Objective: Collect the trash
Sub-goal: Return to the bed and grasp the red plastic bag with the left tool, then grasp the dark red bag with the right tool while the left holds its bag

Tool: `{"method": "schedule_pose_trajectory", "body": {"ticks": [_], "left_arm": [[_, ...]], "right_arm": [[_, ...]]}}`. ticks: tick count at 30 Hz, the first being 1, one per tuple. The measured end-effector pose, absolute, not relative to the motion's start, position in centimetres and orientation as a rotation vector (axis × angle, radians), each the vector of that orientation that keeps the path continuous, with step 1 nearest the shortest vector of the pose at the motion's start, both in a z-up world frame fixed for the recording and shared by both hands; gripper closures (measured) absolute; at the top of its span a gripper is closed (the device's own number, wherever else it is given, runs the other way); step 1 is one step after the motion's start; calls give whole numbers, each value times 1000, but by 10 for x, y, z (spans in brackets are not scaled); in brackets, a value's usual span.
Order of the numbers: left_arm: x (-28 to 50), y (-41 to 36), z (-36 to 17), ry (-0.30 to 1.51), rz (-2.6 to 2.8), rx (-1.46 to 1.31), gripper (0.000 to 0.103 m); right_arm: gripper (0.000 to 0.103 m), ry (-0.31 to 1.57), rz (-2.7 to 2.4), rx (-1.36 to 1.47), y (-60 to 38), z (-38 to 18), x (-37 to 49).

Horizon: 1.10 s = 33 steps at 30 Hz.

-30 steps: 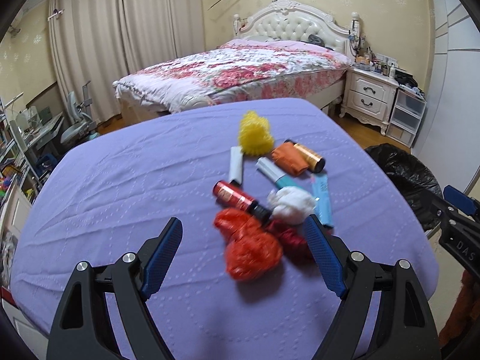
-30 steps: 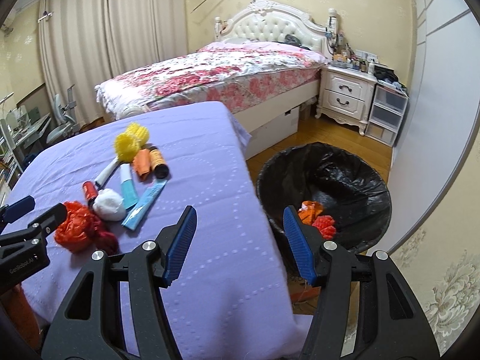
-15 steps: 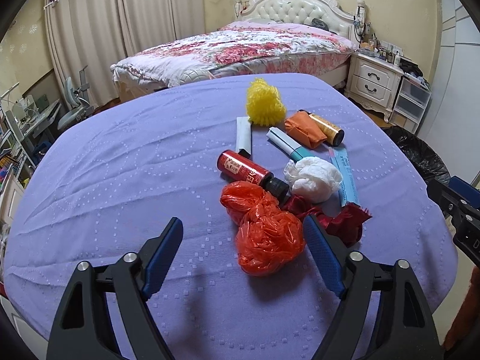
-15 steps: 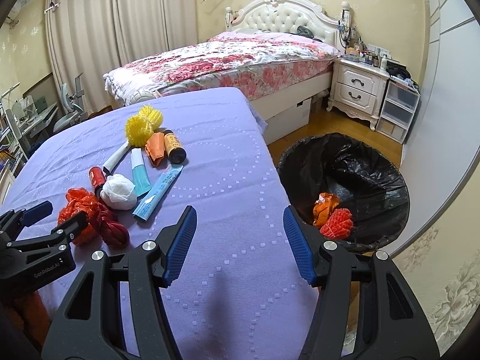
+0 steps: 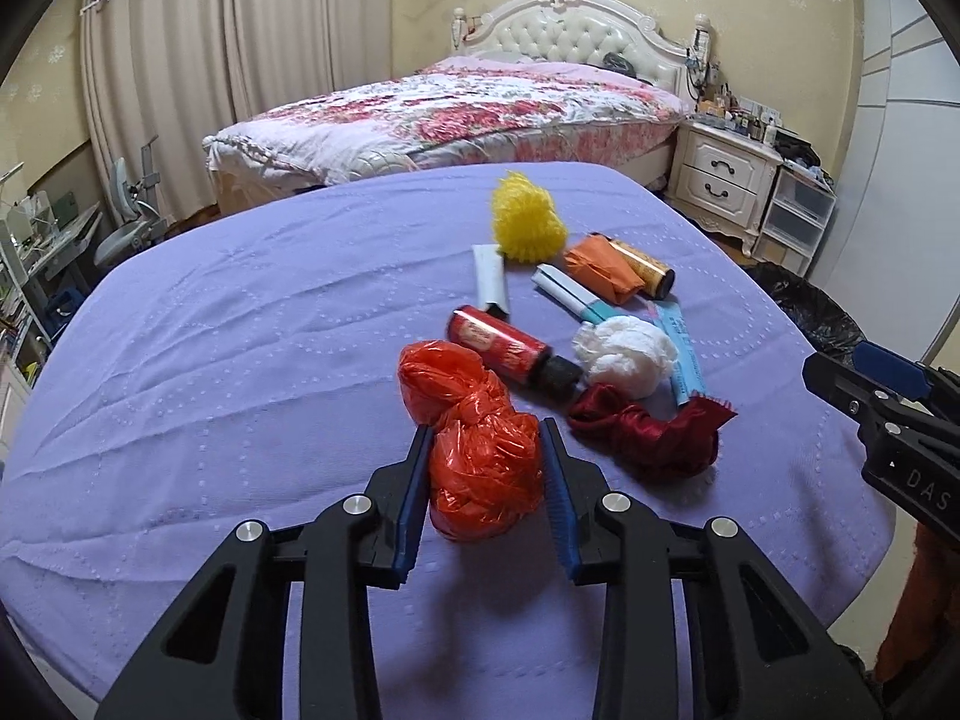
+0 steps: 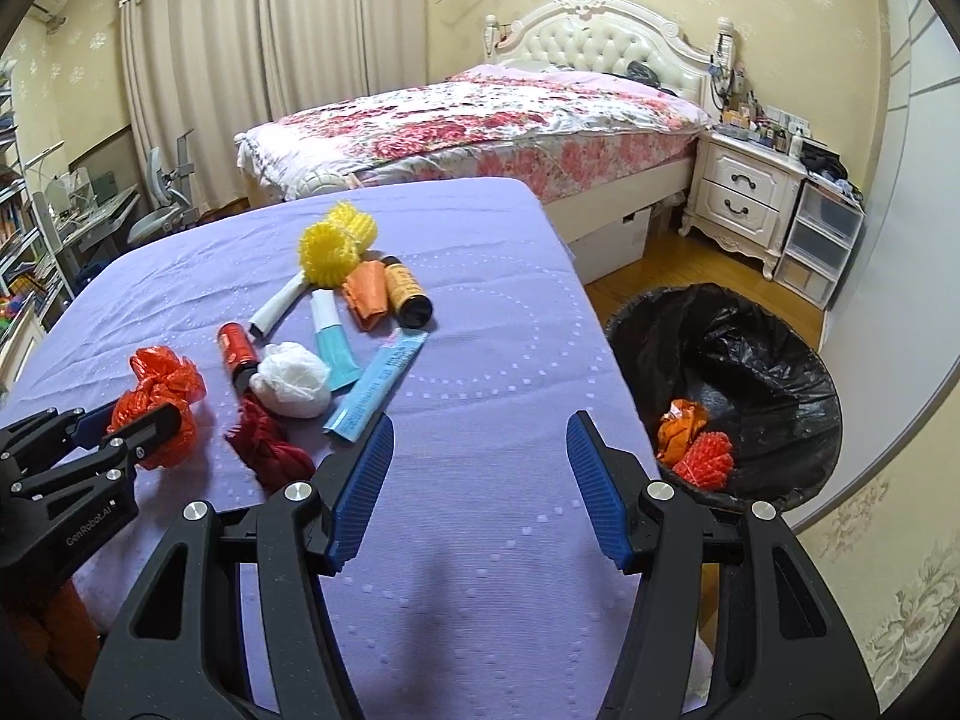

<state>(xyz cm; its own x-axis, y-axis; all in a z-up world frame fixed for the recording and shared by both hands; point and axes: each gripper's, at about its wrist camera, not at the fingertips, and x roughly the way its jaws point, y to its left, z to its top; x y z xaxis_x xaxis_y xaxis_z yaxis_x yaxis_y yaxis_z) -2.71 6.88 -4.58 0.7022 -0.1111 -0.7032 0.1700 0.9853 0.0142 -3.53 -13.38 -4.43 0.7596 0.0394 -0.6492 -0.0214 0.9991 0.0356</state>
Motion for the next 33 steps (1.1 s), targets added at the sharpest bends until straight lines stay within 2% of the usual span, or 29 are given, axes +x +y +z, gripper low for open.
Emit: {"method": "schedule_pose_trajectory", "body": {"ticks": [21,22,26,33], "left_arm": [[-50,166,-42,746,41,3,68],[-49,169,-44,749,43,-2,68],[-46,172,-47,760,42,-18,68],[-46,173,-48,759,40,-20,68]], "right_arm": [[45,773,230,-65,-53,-59,-27],[47,777,232,-69,-50,-61,-27],[65,809,249,-94,-42,-69,-24],[80,813,288,-115,-38,-71,-29]]}}
